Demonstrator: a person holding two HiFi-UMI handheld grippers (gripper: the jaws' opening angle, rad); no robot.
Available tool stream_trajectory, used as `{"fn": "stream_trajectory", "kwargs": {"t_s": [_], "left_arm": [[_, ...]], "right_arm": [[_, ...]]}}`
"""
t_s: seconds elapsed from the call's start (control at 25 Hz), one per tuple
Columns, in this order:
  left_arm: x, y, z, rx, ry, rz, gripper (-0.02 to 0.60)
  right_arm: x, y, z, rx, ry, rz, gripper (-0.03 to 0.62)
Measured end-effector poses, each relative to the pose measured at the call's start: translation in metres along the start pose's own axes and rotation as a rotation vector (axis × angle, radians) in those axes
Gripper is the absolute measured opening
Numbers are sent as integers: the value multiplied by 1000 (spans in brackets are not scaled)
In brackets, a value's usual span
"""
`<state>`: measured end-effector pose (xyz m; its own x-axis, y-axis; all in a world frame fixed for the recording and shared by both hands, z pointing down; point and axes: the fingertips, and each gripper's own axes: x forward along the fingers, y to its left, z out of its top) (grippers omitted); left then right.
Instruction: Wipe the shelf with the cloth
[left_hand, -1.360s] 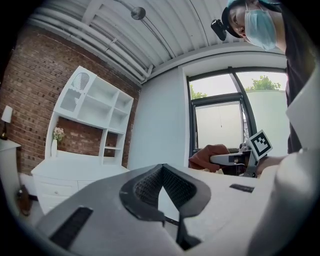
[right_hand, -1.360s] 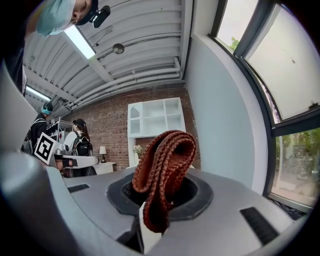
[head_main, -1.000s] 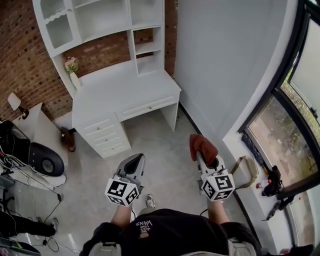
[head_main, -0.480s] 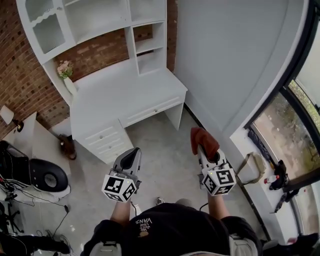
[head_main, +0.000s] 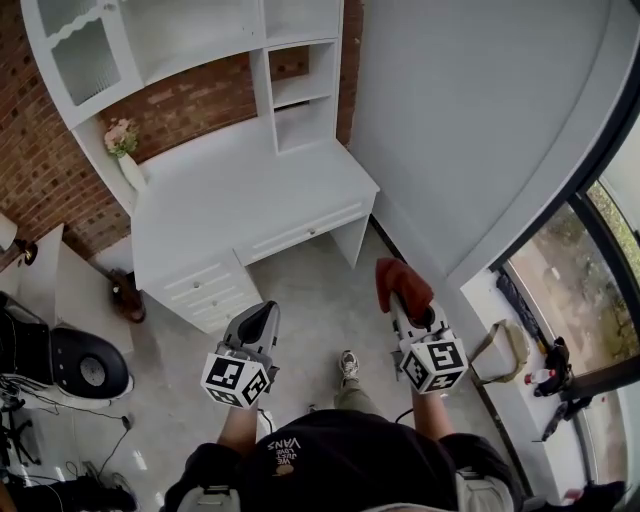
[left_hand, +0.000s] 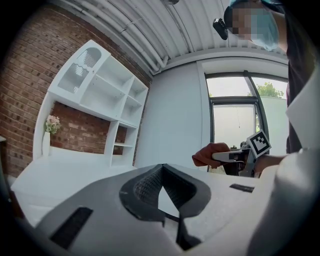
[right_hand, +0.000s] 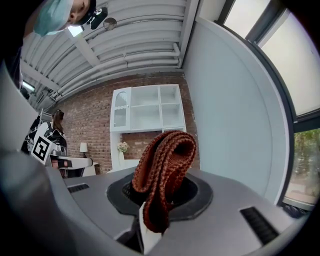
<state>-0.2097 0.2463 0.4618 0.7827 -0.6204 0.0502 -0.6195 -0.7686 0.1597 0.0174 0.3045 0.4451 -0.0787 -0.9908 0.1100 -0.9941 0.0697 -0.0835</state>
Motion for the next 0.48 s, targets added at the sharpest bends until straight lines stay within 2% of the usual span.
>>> {"fn": "stream_trajectory", "kwargs": {"t_s": [0.48], "left_arm": [[118, 60, 33, 40, -26, 146, 6]], "right_arm": [[138, -85, 23, -22, 12, 106, 89]]}}
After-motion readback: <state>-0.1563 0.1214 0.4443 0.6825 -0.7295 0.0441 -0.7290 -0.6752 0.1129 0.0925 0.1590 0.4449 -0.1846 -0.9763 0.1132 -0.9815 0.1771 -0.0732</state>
